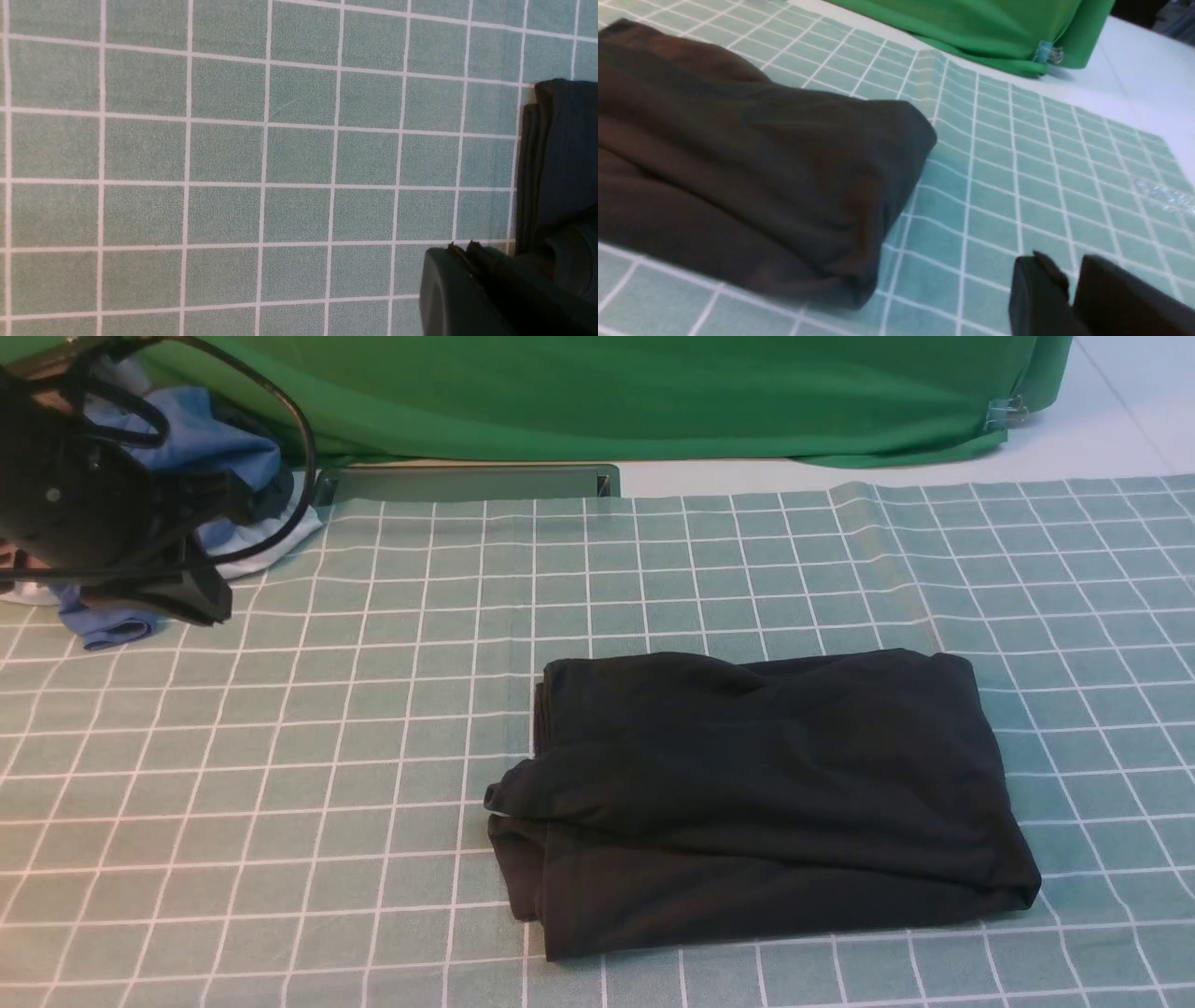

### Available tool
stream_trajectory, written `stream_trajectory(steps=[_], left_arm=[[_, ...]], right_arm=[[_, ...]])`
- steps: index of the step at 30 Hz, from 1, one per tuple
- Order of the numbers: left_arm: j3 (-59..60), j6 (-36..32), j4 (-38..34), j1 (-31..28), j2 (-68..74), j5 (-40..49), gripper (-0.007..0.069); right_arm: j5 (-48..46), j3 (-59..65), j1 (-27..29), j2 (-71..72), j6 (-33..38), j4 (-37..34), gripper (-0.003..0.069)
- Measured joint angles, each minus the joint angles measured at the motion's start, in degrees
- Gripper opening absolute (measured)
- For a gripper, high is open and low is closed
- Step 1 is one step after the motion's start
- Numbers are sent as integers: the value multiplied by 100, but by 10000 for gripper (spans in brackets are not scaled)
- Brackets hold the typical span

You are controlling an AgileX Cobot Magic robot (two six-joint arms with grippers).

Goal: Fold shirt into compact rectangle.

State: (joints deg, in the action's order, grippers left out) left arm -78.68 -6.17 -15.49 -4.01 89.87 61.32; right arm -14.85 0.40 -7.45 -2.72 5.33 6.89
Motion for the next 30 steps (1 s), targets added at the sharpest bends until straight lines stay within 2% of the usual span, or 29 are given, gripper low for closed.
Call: stream_trajectory(steps=[14, 21, 30], left_arm=[[0, -378, -214, 0, -145, 197, 14], [20, -609, -214, 0, -270, 763, 15], [973, -664, -434, 0, -1268, 793, 15]], right_arm=[[46, 0, 386, 272, -6, 85, 190], [63, 0, 387, 272, -10, 85, 205], [77, 0, 387, 272, -10, 85, 218]])
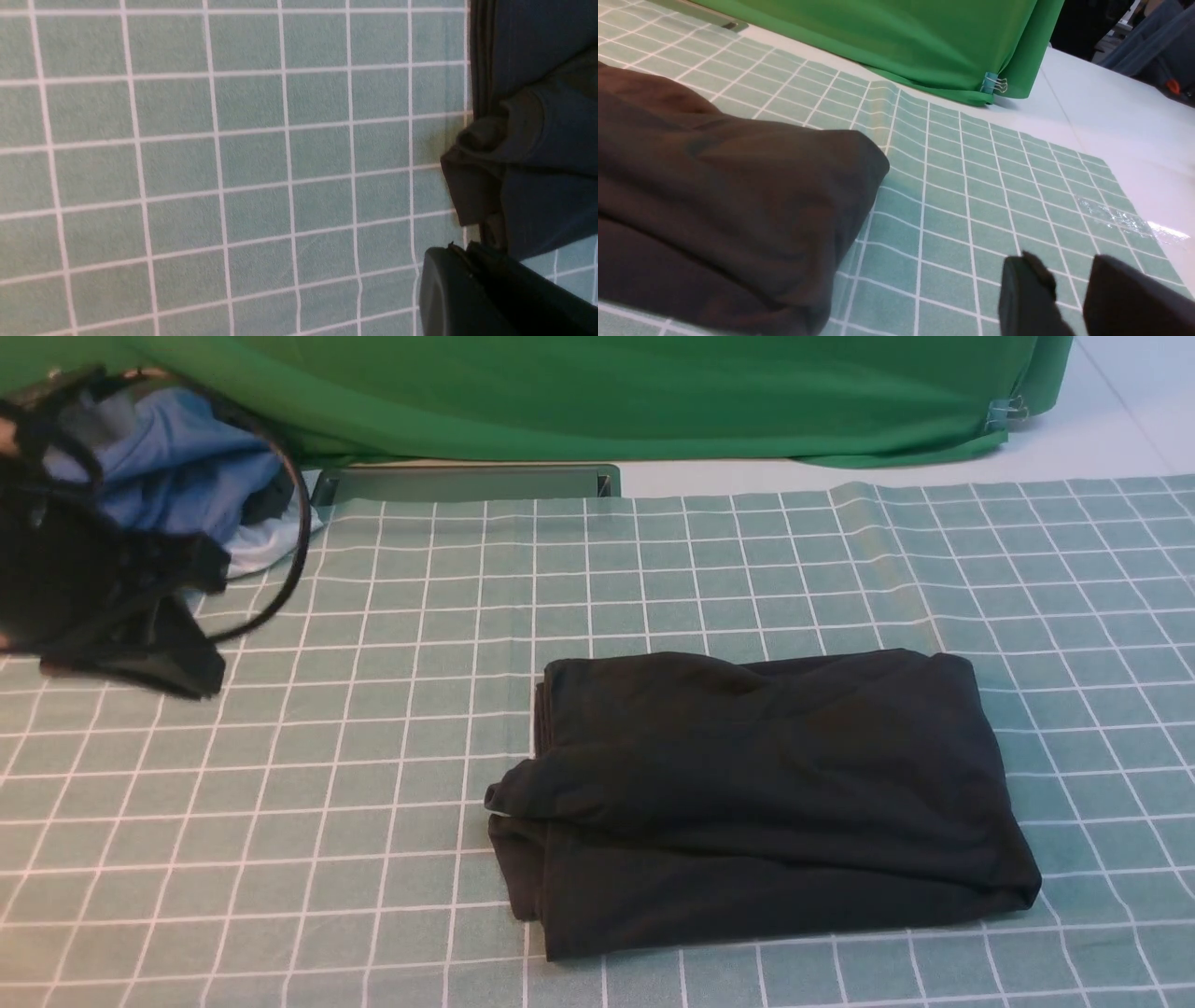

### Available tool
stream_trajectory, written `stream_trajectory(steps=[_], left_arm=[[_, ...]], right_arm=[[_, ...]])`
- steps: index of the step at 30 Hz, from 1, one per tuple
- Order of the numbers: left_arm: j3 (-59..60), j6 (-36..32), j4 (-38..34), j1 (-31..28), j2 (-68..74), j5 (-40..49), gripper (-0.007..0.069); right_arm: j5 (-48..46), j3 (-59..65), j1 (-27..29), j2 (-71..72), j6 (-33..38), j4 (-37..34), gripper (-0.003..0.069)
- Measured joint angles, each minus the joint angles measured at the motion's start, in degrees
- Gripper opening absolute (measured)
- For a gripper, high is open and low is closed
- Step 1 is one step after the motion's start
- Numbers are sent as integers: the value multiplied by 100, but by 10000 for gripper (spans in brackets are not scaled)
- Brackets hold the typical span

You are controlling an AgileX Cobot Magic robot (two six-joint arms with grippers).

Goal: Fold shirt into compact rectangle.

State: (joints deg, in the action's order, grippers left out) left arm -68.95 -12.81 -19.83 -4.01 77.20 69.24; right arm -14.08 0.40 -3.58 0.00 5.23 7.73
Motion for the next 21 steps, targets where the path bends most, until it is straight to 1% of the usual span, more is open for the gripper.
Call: stream_trajectory(steps=[4, 6, 9, 13, 16, 17, 18, 19, 20, 21], left_arm=[[719, -186, -22, 0, -757, 20, 15], [1060, -192, -42, 0, -1165, -96, 15], [1550, -255, -222, 0, -1709, -666, 15], [2326, -554, -745, 0, -2476, -1406, 15], [3025, -989, -1465, 0, -3169, -1797, 15], [3262, -1220, -1893, 0, -3497, -1924, 15], [3361, -1325, -1973, 0, -3614, -1944, 15], [3771, -1777, -2723, 0, -4045, -2203, 15], [4031, -2080, -3245, 0, -4377, -2421, 15], [4031, -2141, -3348, 0, -4445, -2471, 15]], right_arm=[[0, 0, 0, 0, -24, 0, 225], [0, 0, 0, 0, -163, 0, 228], [0, 0, 0, 0, -411, 0, 232], [0, 0, 0, 0, -523, 0, 235], [0, 0, 0, 0, -554, 0, 236], [0, 0, 0, 0, -560, 0, 236], [0, 0, 0, 0, -559, 0, 237], [0, 0, 0, 0, -566, 0, 237], [0, 0, 0, 0, -566, 0, 237], [0, 0, 0, 0, -566, 0, 237]])
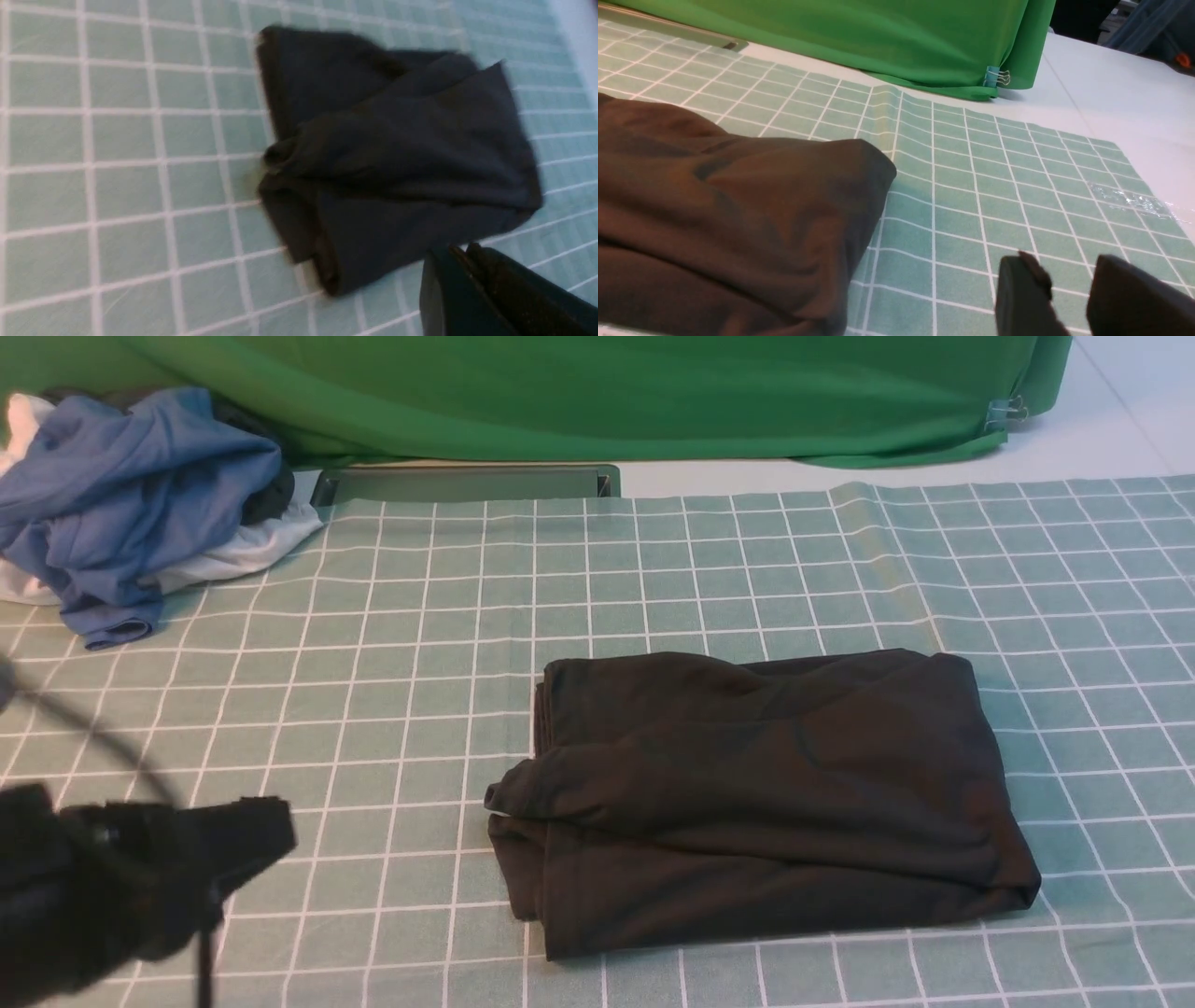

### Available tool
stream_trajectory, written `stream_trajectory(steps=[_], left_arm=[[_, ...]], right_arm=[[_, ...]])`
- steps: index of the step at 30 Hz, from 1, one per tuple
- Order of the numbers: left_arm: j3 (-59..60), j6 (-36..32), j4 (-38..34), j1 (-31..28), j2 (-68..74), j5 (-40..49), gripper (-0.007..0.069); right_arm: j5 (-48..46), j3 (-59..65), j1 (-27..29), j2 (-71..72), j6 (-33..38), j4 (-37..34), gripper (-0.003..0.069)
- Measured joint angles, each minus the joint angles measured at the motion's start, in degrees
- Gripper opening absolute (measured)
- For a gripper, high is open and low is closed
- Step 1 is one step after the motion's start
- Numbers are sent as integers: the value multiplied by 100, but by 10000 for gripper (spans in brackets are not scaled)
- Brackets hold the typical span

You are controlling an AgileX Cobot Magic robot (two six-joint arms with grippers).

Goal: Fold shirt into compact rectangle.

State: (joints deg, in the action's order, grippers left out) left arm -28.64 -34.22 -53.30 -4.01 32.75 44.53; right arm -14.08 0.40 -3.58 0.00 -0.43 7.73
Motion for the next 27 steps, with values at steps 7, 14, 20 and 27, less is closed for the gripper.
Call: stream_trajectory(steps=[7, 14, 20, 27], left_arm=[[1057, -975, -1396, 4, -1857, -1874, 15], [1106, -1061, 304, 4, -2313, -1889, 16], [1109, -1080, 1644, 4, -2313, -2030, 16], [1230, -610, 2120, 4, -2406, -2719, 16]], right_arm=[[0, 0, 0, 0, 0, 0, 239], [0, 0, 0, 0, 0, 4, 239], [4, 0, 0, 0, 0, 4, 239], [4, 0, 0, 0, 0, 4, 239]])
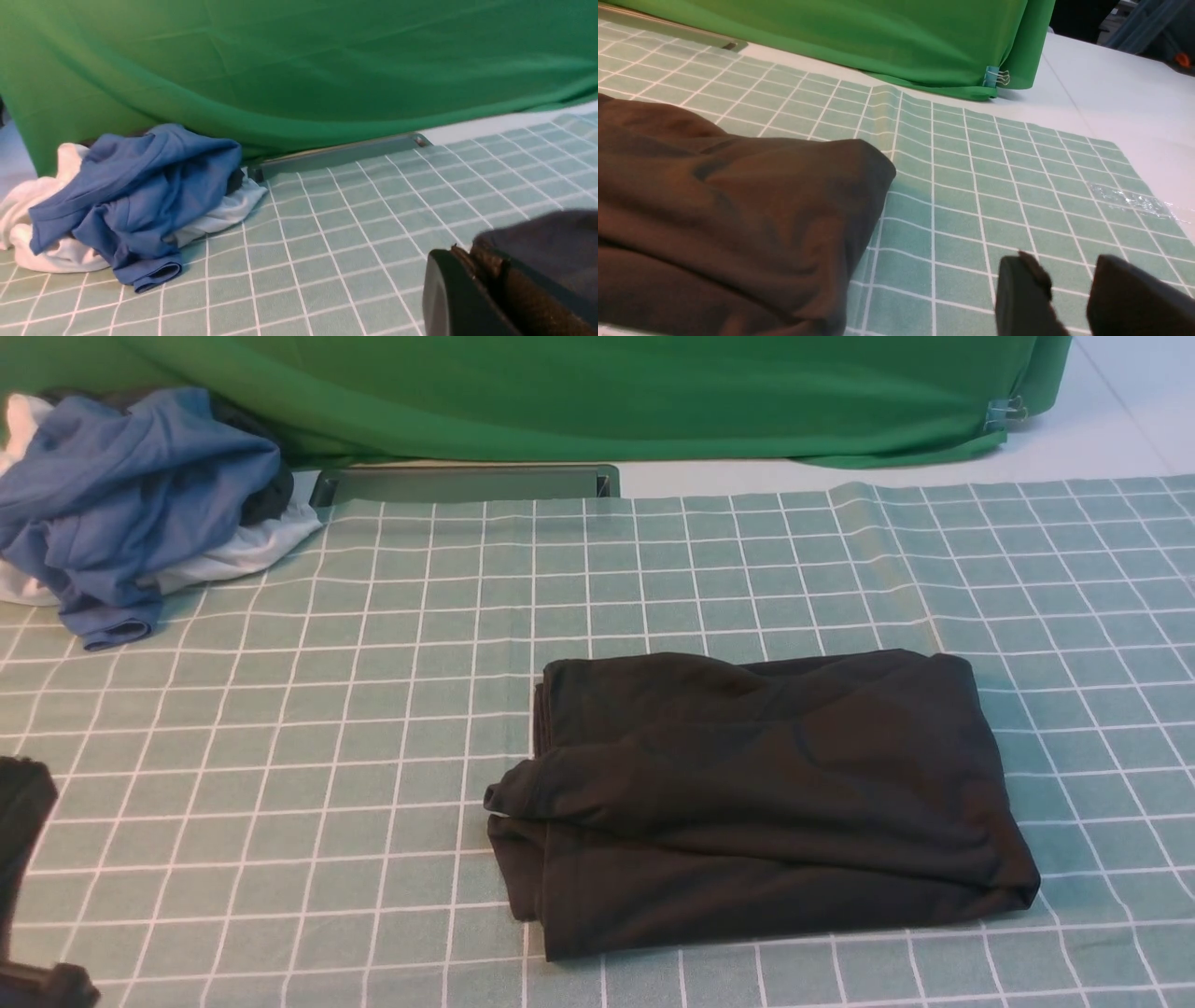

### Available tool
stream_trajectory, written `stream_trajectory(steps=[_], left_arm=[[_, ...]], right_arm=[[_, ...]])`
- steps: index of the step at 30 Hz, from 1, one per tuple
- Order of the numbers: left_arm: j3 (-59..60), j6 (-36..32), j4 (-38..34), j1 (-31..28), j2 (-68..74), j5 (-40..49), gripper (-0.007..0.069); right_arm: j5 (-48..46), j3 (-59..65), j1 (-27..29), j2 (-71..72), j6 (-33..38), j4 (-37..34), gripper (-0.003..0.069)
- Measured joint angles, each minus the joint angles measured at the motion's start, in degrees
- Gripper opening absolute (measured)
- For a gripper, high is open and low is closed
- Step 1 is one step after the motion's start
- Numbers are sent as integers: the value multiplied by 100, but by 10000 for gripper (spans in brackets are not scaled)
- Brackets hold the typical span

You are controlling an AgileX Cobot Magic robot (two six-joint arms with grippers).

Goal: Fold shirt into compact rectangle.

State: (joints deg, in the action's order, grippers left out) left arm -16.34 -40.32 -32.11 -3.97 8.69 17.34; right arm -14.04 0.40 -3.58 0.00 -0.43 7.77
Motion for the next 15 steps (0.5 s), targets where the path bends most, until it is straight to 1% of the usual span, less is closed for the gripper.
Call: stream_trajectory(steps=[1, 2, 4, 5, 6, 7, 8, 9, 11, 15], left_arm=[[102, 489, 270, 0, -66, -146, 16], [122, 590, 333, 0, -98, -194, 16], [519, 2321, 1513, 0, -350, -520, 16], [663, 2868, 1917, 0, -447, -592, 16], [699, 3141, 2117, 0, -467, -620, 16], [957, 3910, 2650, 0, -607, -688, 16], [1181, 4433, 3019, 0, -706, -712, 16], [1367, 4844, 3211, 0, -780, -758, 16], [1611, 5171, 3267, 7, -840, -780, 16], [1661, 5329, 3380, 88, -872, -657, 17]], right_arm=[[0, 0, 0, 0, 0, 0, 239], [0, 0, 0, 0, 0, 0, 239], [0, 0, 0, 0, 0, 0, 239], [0, 0, 0, 0, 0, 0, 239], [0, 0, 0, 0, 0, 0, 239], [0, 0, 0, 0, 0, 0, 239], [0, 0, 0, 0, 0, 0, 239], [0, 0, 0, 0, 0, 0, 239], [0, 0, 0, 0, 0, 0, 239], [0, 0, 0, 0, -4, 0, 239]])
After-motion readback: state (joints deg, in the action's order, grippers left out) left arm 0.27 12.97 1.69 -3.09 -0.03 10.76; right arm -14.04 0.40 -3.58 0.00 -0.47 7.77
